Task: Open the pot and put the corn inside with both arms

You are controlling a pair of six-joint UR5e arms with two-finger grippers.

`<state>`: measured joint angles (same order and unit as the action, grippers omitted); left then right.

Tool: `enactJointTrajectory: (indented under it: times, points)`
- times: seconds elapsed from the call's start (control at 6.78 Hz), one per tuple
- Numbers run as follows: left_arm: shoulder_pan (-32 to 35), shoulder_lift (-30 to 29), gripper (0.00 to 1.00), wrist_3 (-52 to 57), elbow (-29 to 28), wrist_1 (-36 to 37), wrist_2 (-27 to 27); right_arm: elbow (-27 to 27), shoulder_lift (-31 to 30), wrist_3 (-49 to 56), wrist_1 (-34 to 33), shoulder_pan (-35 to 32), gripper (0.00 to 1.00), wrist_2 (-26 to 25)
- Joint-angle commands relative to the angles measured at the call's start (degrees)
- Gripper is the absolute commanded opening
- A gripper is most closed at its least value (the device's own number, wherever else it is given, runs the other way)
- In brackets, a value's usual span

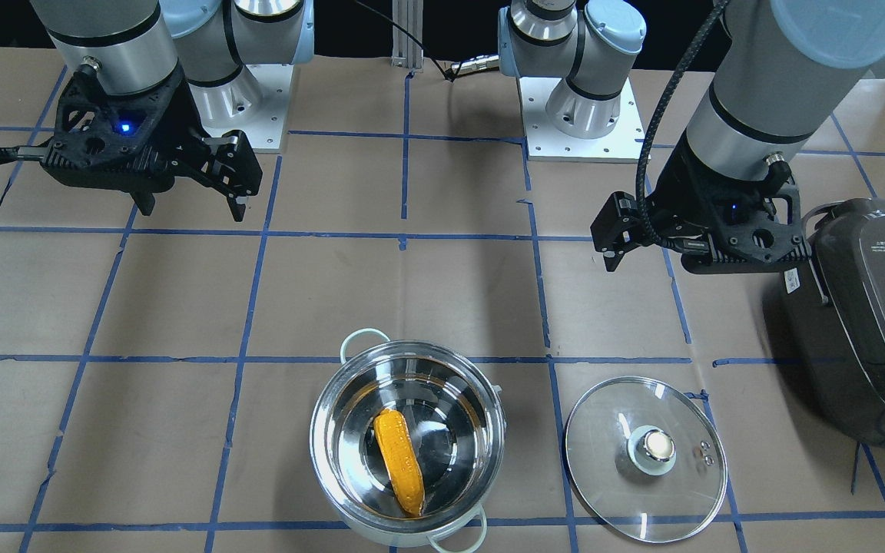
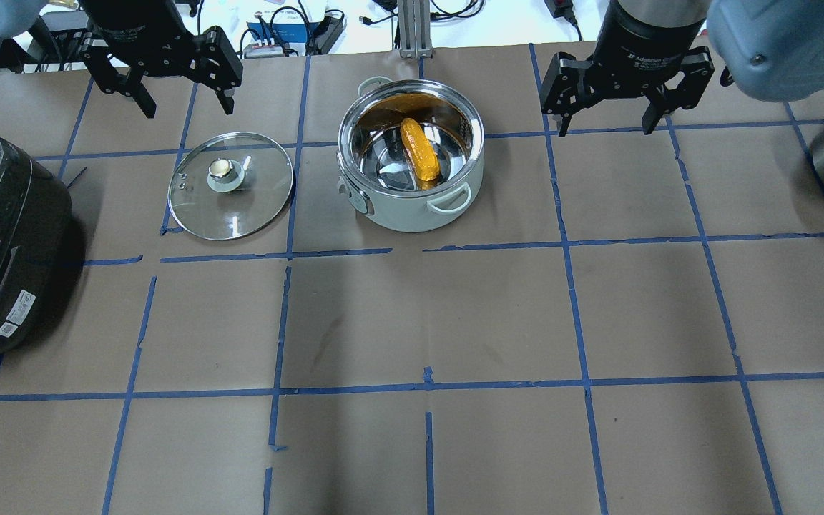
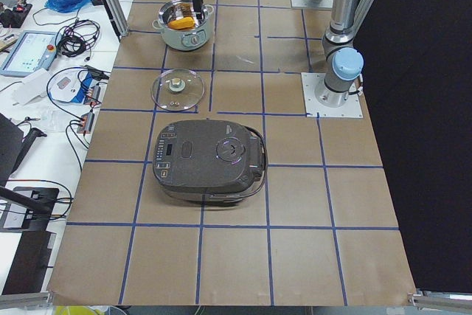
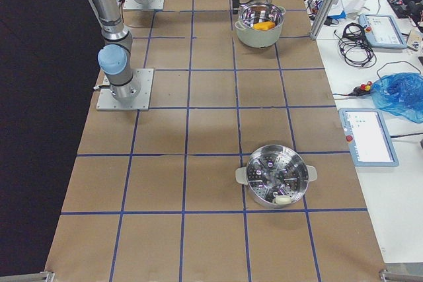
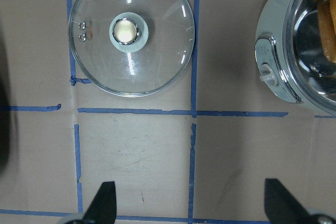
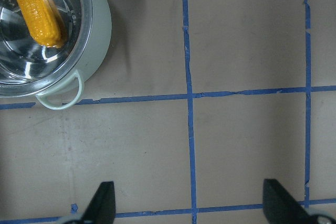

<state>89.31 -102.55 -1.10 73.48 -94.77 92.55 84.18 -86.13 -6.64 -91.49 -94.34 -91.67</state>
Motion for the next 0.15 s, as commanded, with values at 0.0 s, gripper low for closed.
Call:
enactJointTrajectory:
  times: [0.0]
  points:
    - [-0.01, -0.02, 1.0, 0.83, 0.0, 0.11, -0.09, 0.28, 0.0, 0.13, 0.0, -0.14, 1.0, 0.18]
